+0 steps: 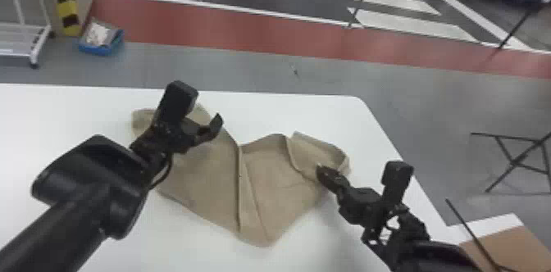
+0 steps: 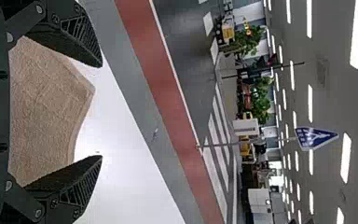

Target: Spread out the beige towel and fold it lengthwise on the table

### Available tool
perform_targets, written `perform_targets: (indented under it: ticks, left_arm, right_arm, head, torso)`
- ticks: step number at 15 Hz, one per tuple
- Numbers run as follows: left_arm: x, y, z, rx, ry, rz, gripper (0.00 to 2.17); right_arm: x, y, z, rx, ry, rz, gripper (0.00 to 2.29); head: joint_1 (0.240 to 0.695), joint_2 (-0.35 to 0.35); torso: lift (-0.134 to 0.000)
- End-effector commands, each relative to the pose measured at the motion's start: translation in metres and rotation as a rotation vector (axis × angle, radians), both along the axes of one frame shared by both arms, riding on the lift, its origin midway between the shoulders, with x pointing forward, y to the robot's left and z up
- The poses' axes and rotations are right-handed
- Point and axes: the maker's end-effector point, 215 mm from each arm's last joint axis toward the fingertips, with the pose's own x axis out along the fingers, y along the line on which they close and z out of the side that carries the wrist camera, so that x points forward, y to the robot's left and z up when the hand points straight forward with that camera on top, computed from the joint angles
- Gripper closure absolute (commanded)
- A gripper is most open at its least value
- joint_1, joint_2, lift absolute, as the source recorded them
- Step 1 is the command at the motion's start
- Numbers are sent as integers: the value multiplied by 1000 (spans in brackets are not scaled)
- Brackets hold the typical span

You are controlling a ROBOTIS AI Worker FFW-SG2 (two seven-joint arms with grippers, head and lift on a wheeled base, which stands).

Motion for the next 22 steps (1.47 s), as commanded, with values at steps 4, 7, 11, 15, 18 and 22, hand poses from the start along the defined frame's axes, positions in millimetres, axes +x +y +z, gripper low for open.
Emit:
perform_targets:
  ticks: [4,7,11,15,18,22]
  left_arm:
    - [29,28,0,76,-31,23,225]
    - [21,32,-26,113,55,18,296]
    - [2,33,-60,145,152,-4,296]
    - [-5,30,-66,154,180,-16,363]
    - [-5,31,-69,160,190,-19,522]
    - [-7,26,-62,144,177,-18,1079]
  right_arm:
    - [-5,19,-4,8,-3,27,1777]
    - [-4,21,-3,8,-7,30,1777]
    - [0,24,1,9,-16,36,1777]
    - [2,23,0,12,-15,32,1777]
    - [5,23,2,11,-24,32,1777]
    - [8,21,2,13,-26,28,1777]
  head:
    - [695,-337]
    - [695,-326]
    - [695,-322]
    - [695,-321]
    - [695,-325]
    - [695,-325]
  torso:
    - [-124]
    - [-124]
    - [-124]
    - [-124]
    - [-124]
    - [-124]
